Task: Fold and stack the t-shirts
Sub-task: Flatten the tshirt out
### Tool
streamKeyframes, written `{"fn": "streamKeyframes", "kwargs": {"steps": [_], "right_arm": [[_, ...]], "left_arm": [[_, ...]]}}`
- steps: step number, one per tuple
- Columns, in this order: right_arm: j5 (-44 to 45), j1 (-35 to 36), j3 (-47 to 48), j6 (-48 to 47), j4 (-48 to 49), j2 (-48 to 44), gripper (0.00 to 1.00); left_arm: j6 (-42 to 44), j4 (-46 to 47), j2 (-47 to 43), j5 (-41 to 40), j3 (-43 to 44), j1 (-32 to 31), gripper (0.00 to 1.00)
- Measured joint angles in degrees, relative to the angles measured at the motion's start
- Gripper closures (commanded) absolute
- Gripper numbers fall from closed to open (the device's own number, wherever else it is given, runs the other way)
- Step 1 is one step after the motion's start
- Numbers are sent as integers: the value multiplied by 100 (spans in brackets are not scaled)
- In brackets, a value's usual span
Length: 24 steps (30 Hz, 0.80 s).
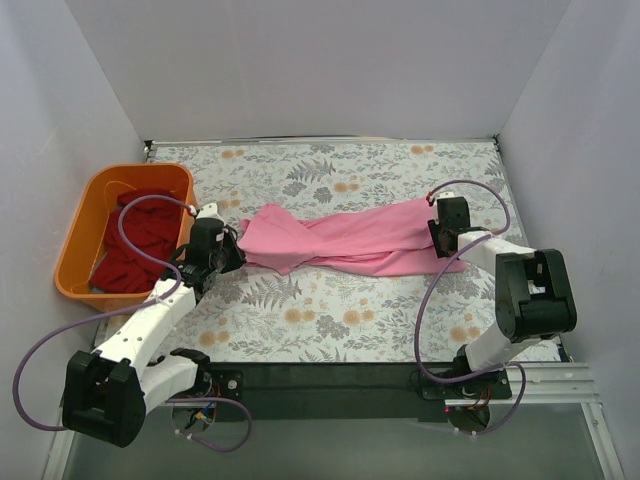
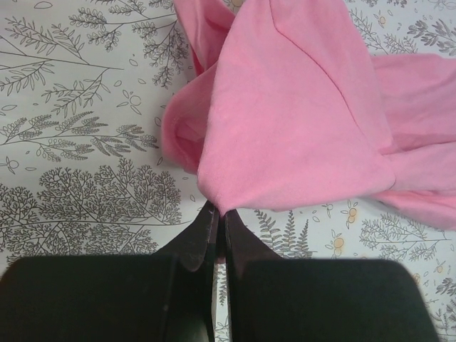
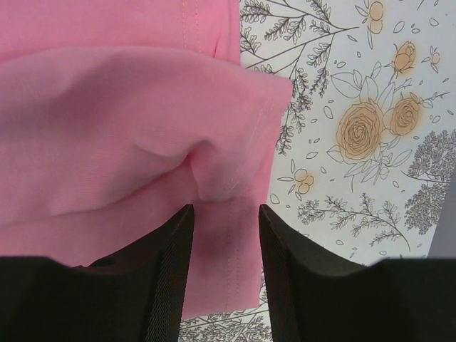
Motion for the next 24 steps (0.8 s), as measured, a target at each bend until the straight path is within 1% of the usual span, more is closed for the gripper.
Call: {"fn": "streamKeyframes", "kwargs": {"steps": [12,18,19,20,24], "right_arm": [[219,85,267,-236,35,308,59],[313,101,304,-262,90,339,61],[328,105,313,-278,96,343,62],[350,107,326,-299,116,352,68],[439,129,343,-385,160,374,69]], "left_arm": [[0,-22,2,-9,0,0,100],[0,-33,24,-9,0,0,100],[0,-37,26,-9,0,0,100],[2,-39,28,-9,0,0,100],[2,-44,28,-11,0,0,100]]}}
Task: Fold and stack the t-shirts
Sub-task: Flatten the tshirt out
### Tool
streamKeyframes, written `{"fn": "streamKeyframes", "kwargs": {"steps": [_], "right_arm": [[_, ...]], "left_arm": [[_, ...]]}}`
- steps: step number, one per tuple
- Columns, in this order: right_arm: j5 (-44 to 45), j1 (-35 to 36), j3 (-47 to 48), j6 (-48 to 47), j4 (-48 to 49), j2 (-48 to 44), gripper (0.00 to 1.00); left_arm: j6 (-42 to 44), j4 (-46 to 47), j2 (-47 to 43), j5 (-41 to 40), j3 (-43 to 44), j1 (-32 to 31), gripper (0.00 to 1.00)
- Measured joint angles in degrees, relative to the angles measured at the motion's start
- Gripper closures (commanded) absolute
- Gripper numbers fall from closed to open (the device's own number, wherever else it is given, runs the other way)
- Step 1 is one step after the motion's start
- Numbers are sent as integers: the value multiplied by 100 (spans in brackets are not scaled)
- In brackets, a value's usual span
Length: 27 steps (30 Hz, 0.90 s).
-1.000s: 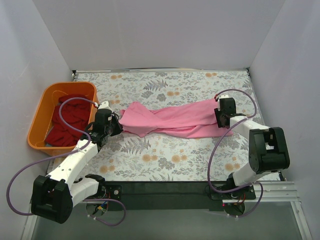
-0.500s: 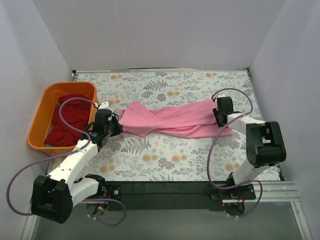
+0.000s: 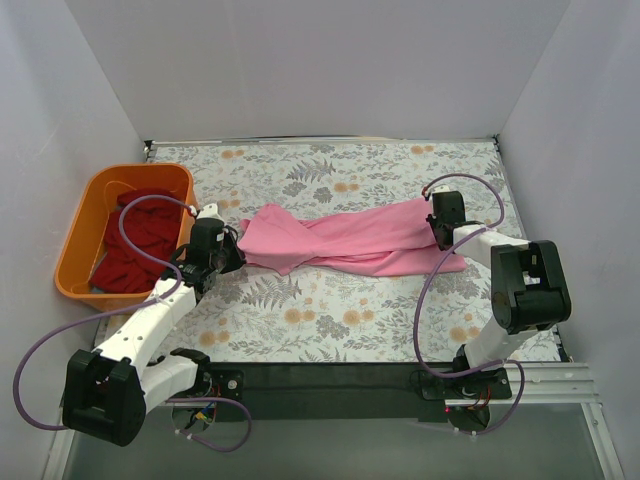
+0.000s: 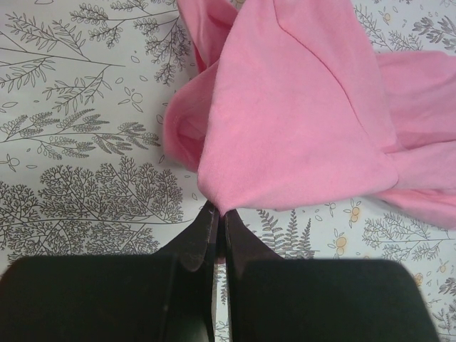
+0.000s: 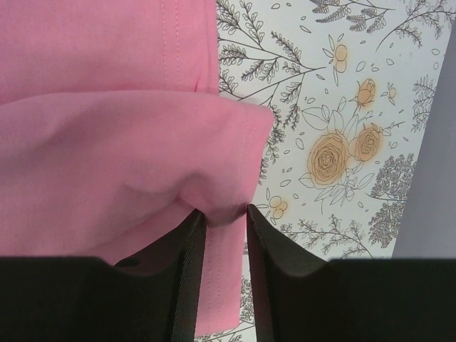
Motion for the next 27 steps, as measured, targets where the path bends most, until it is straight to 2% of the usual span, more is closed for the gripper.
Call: {"fn": "streamKeyframes", "kwargs": {"steps": [3,4,9,15,23,27], "right_arm": [[37,15,0,-31,0,4,70],[50,24,0,-48,2,9,74],[179,96,0,-168,103,101,81],[389,131,0,-282,216,118,99],[765,133,13,-317,282,-15,99],[999,131,356,-332,208,-407,99]], "left_arm": [[0,-7,7,0,0,0,100],[0,-9,13,0,0,0,100],[0,-11,61,0,0,0,100],[0,-13,79,-4,0,0,100],[0,-50,107,-109,39,0,100],[24,-315,328,-254,623,0,100]]}}
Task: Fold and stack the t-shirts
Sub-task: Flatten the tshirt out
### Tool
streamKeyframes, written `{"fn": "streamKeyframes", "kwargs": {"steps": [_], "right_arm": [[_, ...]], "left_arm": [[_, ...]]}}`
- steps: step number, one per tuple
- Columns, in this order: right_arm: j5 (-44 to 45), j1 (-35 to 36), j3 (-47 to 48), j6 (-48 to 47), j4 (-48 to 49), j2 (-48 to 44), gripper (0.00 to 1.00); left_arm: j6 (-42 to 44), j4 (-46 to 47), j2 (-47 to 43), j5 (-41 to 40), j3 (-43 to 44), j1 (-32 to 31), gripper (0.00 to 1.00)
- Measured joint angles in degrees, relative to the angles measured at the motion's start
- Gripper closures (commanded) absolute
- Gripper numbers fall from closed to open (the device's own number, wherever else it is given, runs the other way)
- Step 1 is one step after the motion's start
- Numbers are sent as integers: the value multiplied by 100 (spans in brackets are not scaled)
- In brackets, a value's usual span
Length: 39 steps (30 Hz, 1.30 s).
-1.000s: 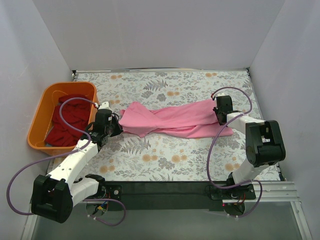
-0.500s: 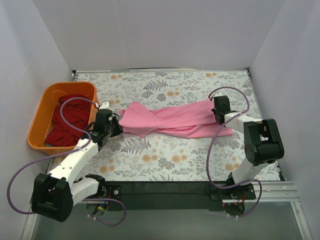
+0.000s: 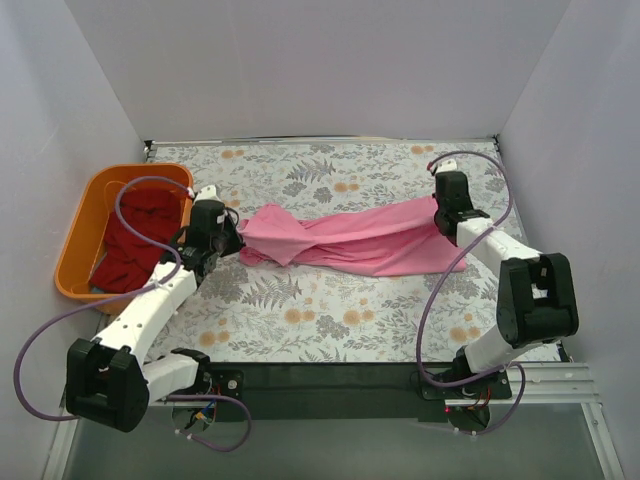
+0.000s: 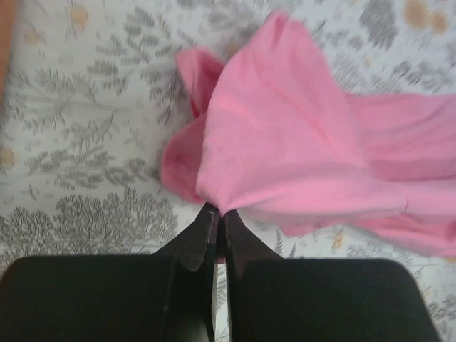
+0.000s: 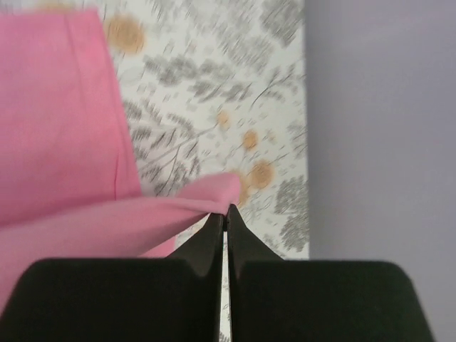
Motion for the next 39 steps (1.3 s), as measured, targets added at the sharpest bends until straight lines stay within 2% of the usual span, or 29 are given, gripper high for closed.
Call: {"fn": "streamKeyframes", "kwargs": {"steps": [3,8,11,15,20,26,30,34,39], "right_arm": [[131,4,645,-46,-20,-315,99],[164,7,1910,-129,11,-763,99],[52,13,2439,-140,68,-1091,99],[-101,26,2857,-144,79,-1622,99],[-413,28,2898,-216,52,-2485,99],[-1073,33,2588,-310,70,-3849,99],[-1541,33,2426,-404,68,-4548,99],[-1917,33,2444,-472,66,-4859,99],[-2267,33,2553,-621,-131,-4782,99]], "left_arm": [[81,-50,245,-168,857,4,100],[251,-107,859,-459,2872,42,100],[361,-96,1222,-601,4116,57,100],[492,-87,1338,-671,5211,61,100],[682,-83,859,-654,5626,61,100],[859,-131,-334,-479,5648,63,100],[994,-144,-881,-319,6008,63,100],[1143,-133,-1141,-208,6478,63,100],[1355,-267,-931,-214,6970,63,100]]}}
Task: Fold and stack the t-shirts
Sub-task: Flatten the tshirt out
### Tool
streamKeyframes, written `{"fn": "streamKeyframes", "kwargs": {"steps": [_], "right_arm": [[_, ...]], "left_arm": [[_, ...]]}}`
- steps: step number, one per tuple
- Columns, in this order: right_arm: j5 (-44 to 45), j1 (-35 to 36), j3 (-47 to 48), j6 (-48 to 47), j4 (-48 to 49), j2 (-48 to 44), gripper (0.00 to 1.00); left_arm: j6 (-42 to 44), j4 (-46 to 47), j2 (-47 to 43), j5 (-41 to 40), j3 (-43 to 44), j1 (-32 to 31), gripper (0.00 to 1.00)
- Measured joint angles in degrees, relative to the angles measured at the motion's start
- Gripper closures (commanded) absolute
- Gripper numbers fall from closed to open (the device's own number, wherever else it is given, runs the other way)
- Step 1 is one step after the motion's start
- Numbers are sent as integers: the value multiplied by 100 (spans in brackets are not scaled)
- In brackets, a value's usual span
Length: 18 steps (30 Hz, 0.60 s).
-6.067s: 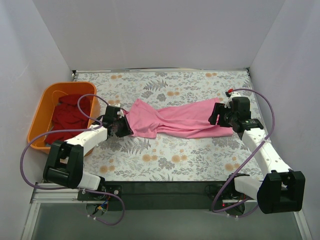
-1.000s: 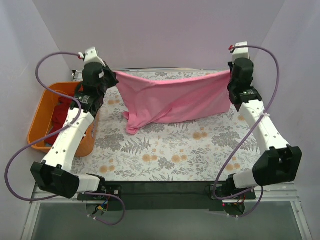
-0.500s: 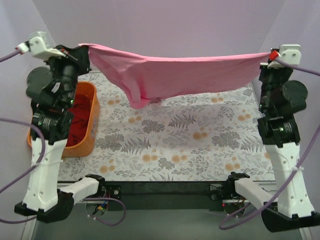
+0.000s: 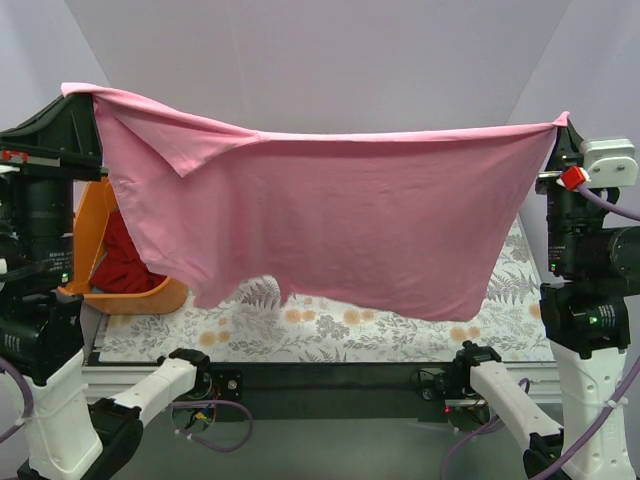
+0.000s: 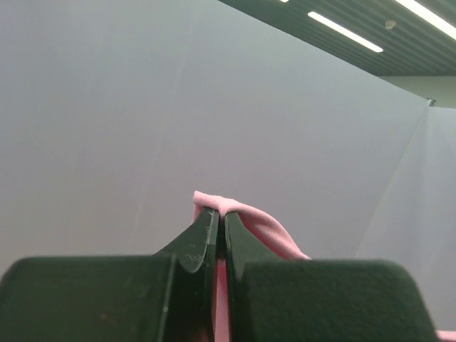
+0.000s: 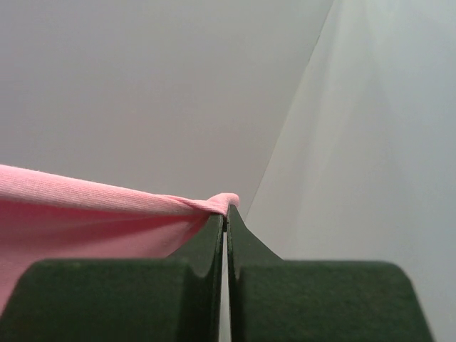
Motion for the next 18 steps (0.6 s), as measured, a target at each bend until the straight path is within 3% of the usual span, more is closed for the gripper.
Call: {"fn": "streamKeyframes", "kwargs": {"steps": [5,10,18], "right_arm": [[-195,0,20,-122,-85,212,99],[-208,-2,-369,-184,4,737,99],[275,-22,-1840,-352,616,2798,99]], "left_arm": [[295,74,299,-96,-302,0,100],[503,542,942,-168,-1397,2,100],[756,1521,3648,-433,-2988,17,100]]}}
